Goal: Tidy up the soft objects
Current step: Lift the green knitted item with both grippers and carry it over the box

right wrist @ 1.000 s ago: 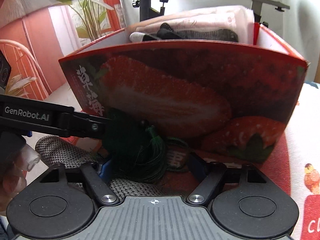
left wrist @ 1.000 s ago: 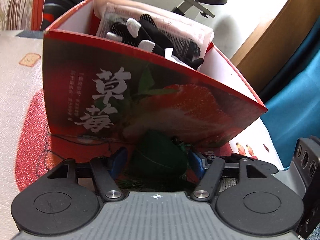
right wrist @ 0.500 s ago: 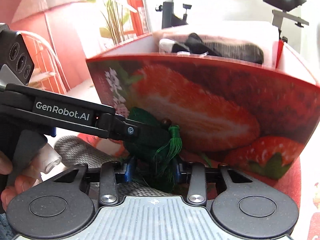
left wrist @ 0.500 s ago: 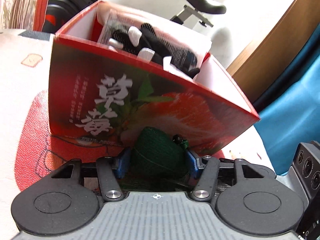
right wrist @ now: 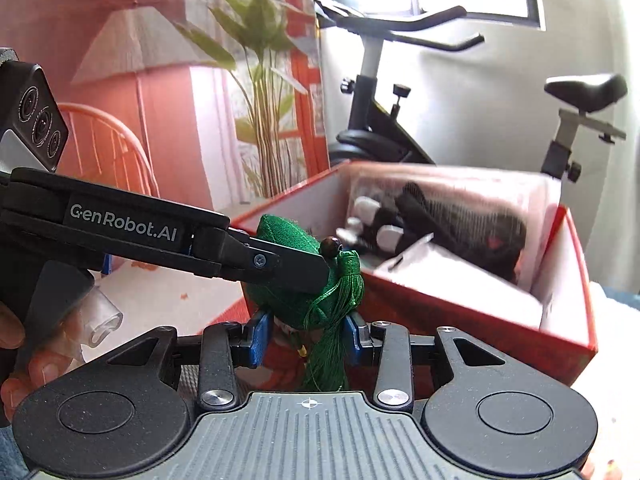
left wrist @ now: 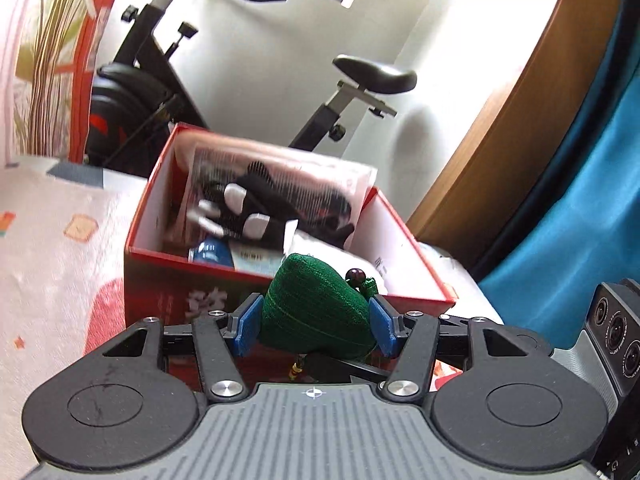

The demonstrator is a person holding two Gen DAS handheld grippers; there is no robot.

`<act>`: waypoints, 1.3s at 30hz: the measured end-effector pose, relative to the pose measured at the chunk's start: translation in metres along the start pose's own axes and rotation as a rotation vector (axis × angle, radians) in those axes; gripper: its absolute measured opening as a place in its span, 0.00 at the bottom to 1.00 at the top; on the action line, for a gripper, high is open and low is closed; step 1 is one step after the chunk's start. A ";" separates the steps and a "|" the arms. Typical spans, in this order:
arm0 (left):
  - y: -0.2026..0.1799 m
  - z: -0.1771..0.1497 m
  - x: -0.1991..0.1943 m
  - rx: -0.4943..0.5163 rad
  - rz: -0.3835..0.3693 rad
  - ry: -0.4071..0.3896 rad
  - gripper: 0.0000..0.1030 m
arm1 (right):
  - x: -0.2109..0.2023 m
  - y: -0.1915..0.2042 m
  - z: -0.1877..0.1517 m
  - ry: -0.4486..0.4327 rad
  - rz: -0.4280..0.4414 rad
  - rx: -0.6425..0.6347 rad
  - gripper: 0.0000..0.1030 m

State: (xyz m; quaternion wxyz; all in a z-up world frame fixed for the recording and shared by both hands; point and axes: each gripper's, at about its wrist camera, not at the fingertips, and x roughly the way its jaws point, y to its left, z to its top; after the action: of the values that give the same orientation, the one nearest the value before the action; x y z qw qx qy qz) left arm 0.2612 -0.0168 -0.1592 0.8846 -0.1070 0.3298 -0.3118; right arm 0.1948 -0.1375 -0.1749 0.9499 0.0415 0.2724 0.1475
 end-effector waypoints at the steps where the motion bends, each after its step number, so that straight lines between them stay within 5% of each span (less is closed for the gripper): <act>1: -0.004 0.005 -0.004 0.009 0.004 -0.010 0.58 | -0.003 0.001 0.004 -0.007 0.001 -0.005 0.33; 25: -0.056 0.082 -0.046 0.193 0.027 -0.230 0.58 | -0.033 0.008 0.110 -0.202 -0.024 -0.136 0.33; 32: -0.045 0.094 -0.028 0.217 0.033 -0.235 0.58 | -0.007 -0.003 0.116 -0.218 -0.039 -0.172 0.33; 39: -0.008 0.097 0.006 0.115 0.031 -0.170 0.58 | 0.039 -0.015 0.107 -0.155 -0.038 -0.176 0.33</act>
State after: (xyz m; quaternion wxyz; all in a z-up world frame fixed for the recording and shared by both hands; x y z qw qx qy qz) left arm 0.3239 -0.0278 -0.0853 0.9189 -0.0767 0.2368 -0.3061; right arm 0.2868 -0.1394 -0.1058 0.9707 -0.0361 0.1849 0.1493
